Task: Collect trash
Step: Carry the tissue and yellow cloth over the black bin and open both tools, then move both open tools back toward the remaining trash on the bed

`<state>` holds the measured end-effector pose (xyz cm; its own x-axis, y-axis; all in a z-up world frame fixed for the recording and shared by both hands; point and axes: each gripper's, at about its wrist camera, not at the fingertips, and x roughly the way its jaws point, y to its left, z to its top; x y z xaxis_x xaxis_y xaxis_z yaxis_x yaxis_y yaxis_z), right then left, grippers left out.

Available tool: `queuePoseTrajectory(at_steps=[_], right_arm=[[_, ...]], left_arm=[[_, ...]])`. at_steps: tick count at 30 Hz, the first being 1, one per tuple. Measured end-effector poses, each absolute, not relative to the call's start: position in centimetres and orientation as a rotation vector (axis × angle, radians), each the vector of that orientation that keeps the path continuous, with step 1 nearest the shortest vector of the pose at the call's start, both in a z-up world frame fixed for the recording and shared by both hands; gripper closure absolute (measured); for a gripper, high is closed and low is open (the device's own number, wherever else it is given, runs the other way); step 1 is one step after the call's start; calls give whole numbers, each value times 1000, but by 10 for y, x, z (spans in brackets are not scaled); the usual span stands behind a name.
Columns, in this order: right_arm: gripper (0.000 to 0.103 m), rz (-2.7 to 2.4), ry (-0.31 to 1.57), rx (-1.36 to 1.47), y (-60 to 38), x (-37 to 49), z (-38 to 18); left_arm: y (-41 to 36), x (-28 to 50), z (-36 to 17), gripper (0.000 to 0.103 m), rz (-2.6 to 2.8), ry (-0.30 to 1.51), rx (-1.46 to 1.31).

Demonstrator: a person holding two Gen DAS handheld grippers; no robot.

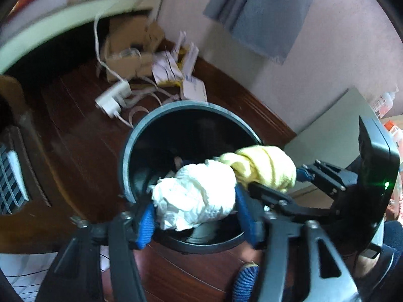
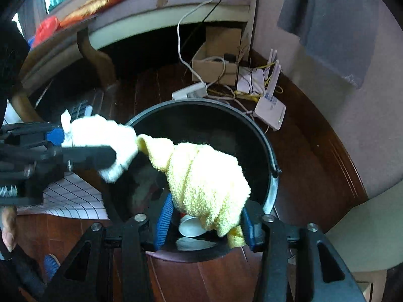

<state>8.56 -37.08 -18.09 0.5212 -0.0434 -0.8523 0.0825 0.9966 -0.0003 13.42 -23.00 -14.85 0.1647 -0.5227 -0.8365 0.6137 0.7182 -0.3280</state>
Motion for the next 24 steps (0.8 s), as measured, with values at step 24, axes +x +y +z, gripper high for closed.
queuePoseTrajectory(at_steps=[24], right_arm=[[0,-254,973,-22,-377,68,-147]], left_arm=[[-191,115,-126,0,-594,1005,154]])
